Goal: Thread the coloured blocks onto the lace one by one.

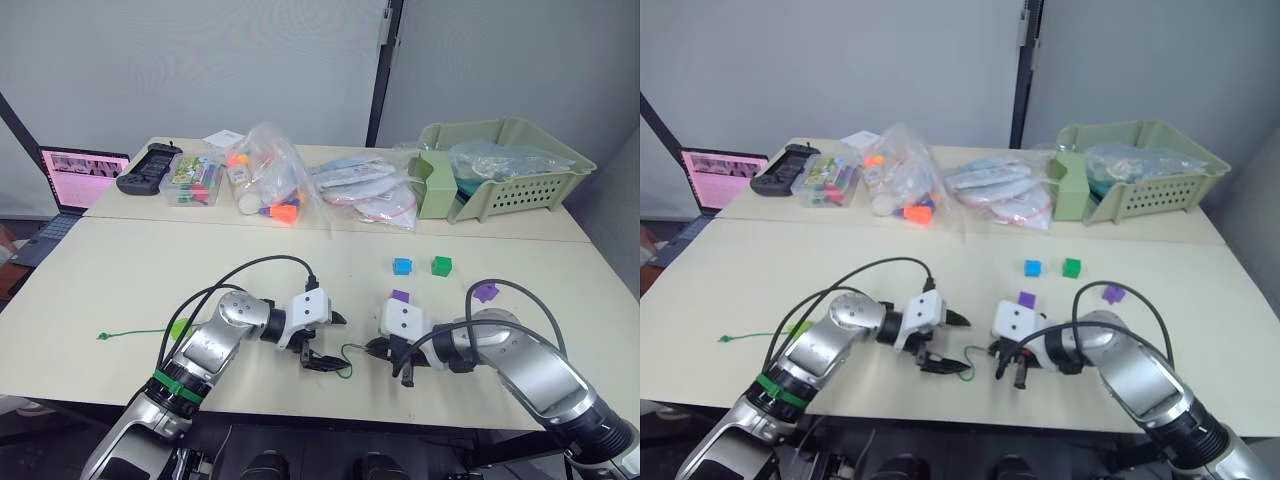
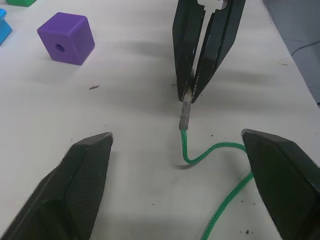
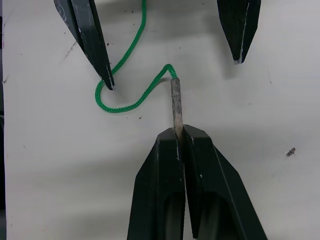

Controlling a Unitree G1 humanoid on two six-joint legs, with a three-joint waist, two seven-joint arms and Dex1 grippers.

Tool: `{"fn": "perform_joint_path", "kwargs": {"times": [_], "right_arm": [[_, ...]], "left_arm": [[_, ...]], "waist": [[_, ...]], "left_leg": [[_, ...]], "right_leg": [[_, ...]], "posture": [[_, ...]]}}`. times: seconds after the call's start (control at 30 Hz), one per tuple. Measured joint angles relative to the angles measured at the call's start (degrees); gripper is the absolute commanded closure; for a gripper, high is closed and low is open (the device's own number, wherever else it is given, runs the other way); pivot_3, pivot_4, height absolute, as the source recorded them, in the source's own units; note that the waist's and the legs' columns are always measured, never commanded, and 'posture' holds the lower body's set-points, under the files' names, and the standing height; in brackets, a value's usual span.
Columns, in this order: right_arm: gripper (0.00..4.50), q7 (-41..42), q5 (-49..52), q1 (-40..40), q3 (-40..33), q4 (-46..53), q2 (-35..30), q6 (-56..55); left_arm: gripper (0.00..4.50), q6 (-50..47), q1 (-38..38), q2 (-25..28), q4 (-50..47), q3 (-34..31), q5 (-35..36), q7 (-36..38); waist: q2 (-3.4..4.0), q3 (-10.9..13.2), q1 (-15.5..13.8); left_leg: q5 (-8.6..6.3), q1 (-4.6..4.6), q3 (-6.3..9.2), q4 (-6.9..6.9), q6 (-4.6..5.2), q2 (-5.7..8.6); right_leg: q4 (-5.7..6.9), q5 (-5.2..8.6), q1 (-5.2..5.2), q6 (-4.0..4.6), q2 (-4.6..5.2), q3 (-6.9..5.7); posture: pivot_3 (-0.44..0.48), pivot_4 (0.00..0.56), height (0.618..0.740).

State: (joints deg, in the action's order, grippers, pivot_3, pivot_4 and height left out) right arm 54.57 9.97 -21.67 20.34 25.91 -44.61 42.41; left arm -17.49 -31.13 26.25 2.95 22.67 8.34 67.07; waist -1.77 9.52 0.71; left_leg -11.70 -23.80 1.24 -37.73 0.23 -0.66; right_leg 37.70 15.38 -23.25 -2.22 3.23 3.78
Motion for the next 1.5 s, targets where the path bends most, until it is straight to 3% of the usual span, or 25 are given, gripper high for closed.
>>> {"fn": "perform_joint_path", "kwargs": {"times": [0.33, 0.83, 0.87, 0.93, 1.07, 1.27, 1.5], "right_arm": [[4.50, 0.00, 0.26, -0.22, 0.08, 0.04, 0.22, 0.71], [4.50, -0.08, 0.30, -0.20, 0.33, 0.62, 0.54, 1.56], [3.97, -0.23, 0.29, -0.13, 0.32, 0.62, 0.72, 1.66], [3.50, -1.14, 0.58, 0.36, -0.76, 1.19, 1.54, 1.83], [2.08, -3.11, 3.76, 4.68, -6.41, 5.44, 2.09, 3.59], [0.02, -8.70, 9.59, 15.94, -23.92, 11.30, 4.23, 9.08], [0.02, -20.59, 10.44, 26.68, -38.23, 13.26, 13.77, 10.48]], "left_arm": [[4.48, -0.08, 0.02, -0.96, -0.04, 0.85, -0.17, 0.43], [4.48, -0.81, -0.01, -1.26, -0.04, 0.86, -0.32, 1.25], [4.50, -1.24, -0.04, -1.26, -0.04, 0.79, -0.28, 1.35], [4.50, -1.49, -0.07, -1.23, -0.04, 0.77, -0.16, 1.66], [4.50, -1.45, -0.27, -1.21, -0.01, 0.89, 0.01, 2.21], [4.50, -1.29, -0.41, -0.54, 0.16, 0.80, 0.01, 2.37], [4.50, -1.56, -0.41, 0.50, 0.02, 0.65, 0.05, 2.34]], "waist": [[0.00, 0.00, 0.02], [0.00, 0.00, 0.03], [0.00, 0.00, 0.02], [0.00, 0.00, -0.02], [0.00, 0.00, -0.13], [0.00, 0.00, -0.21], [0.01, 0.00, -0.03]], "left_leg": [[0.00, 0.00, 0.02, 0.00, 0.00, 0.01], [0.00, 0.00, 0.02, 0.00, 0.00, 0.02], [0.00, 0.00, 0.02, 0.00, 0.00, 0.02], [0.00, 0.00, 0.03, 0.00, 0.00, 0.03], [0.00, -0.03, 0.07, -0.01, 0.00, 0.02], [0.00, -0.01, 0.11, -0.01, 0.00, 0.01], [0.00, 0.01, 0.09, -0.01, 0.00, -0.02]], "right_leg": [[0.00, 0.00, 0.00, 0.00, -0.01, -0.01], [0.00, 0.00, 0.01, 0.00, 0.00, -0.02], [0.00, 0.00, 0.00, 0.00, 0.00, -0.02], [0.00, 0.00, 0.01, 0.00, 0.00, -0.02], [-0.02, 0.00, 0.03, -0.01, 0.01, -0.04], [-0.03, 0.00, 0.10, -0.01, 0.01, -0.07], [-0.02, 0.00, 0.10, -0.02, 0.00, -0.04]], "posture": [[0.000, 0.150, 0.740], [0.000, 0.150, 0.740], [0.000, 0.150, 0.740], [0.000, 0.150, 0.740], [0.000, 0.150, 0.740], [0.000, 0.150, 0.740], [0.000, 0.150, 0.740]]}}
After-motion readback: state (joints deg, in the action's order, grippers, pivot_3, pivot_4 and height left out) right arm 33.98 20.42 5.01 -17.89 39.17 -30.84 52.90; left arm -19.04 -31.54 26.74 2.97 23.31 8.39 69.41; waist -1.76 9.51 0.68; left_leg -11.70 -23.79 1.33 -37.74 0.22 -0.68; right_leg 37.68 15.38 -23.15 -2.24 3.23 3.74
